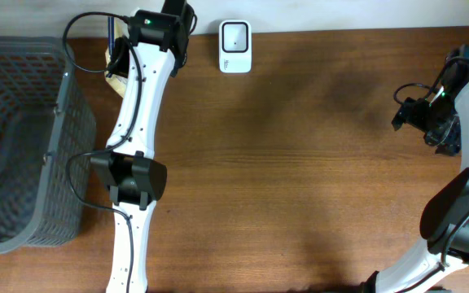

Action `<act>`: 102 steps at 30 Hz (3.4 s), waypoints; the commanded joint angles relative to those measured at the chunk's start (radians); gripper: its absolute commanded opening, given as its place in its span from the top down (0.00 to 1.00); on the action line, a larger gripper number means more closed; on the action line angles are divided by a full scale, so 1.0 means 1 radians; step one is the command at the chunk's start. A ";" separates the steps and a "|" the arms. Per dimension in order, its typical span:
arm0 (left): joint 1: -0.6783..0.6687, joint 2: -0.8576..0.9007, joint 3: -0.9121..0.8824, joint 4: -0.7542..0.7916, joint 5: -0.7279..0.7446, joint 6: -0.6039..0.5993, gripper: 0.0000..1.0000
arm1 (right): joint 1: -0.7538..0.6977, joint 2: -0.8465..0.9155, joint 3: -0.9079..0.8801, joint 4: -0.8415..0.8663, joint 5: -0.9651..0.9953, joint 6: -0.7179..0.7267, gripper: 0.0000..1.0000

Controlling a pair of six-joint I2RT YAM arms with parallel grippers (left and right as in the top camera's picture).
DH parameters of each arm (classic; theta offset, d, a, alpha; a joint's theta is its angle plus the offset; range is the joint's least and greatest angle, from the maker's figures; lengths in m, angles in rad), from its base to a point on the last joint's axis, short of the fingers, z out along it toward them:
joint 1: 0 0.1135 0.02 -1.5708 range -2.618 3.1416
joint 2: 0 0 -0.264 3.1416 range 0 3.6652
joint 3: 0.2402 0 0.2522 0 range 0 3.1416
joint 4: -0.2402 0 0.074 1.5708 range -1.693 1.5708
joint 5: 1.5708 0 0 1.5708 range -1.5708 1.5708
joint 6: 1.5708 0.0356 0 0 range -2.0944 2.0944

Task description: Scan the item barcode

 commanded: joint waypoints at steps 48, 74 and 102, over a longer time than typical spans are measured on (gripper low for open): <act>-0.266 0.011 -0.576 0.722 1.060 -0.159 1.00 | -0.004 -0.015 0.011 0.005 0.009 0.005 0.01; -0.030 0.004 -0.236 0.309 0.790 -0.120 0.01 | 0.669 0.135 -0.021 0.444 -0.324 -0.676 0.47; -0.030 0.004 -0.236 0.309 0.790 -0.120 0.01 | 0.650 0.188 0.205 0.679 -0.100 -0.177 0.96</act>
